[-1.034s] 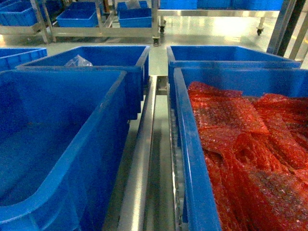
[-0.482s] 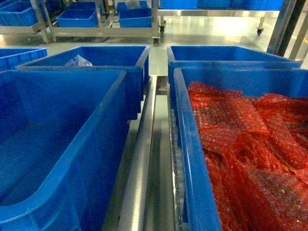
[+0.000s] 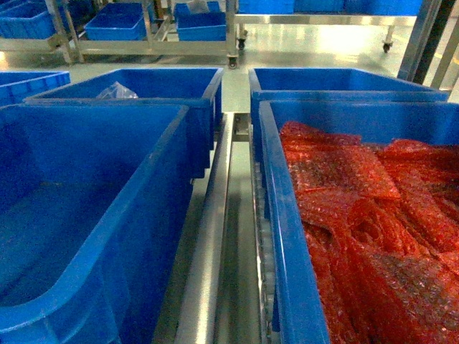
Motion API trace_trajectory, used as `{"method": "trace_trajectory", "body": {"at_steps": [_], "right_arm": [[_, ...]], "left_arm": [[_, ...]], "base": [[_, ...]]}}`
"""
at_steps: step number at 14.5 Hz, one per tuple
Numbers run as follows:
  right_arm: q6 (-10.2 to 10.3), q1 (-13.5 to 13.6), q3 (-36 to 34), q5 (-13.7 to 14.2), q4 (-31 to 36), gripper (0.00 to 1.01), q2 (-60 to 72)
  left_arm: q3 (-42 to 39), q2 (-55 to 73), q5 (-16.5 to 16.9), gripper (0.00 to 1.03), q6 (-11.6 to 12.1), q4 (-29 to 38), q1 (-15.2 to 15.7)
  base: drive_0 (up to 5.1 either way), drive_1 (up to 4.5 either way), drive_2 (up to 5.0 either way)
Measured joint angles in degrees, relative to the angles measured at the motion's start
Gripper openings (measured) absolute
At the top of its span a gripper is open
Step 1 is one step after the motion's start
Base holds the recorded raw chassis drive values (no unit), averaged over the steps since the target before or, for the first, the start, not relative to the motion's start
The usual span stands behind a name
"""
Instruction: Pick blue part to blue bin on bottom shelf
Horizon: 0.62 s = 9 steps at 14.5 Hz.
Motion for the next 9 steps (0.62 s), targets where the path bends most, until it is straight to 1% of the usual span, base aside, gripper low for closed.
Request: {"method": "trace_trajectory", "body": {"at_steps": [9], "right_arm": [[0.0, 0.0, 0.0, 0.0, 0.0, 0.98, 0.0]], "left_arm": [[0.0, 0.0, 0.0, 0.98, 0.0, 0.0, 0.0]], "base": [[0.0, 0.00, 0.0]]}}
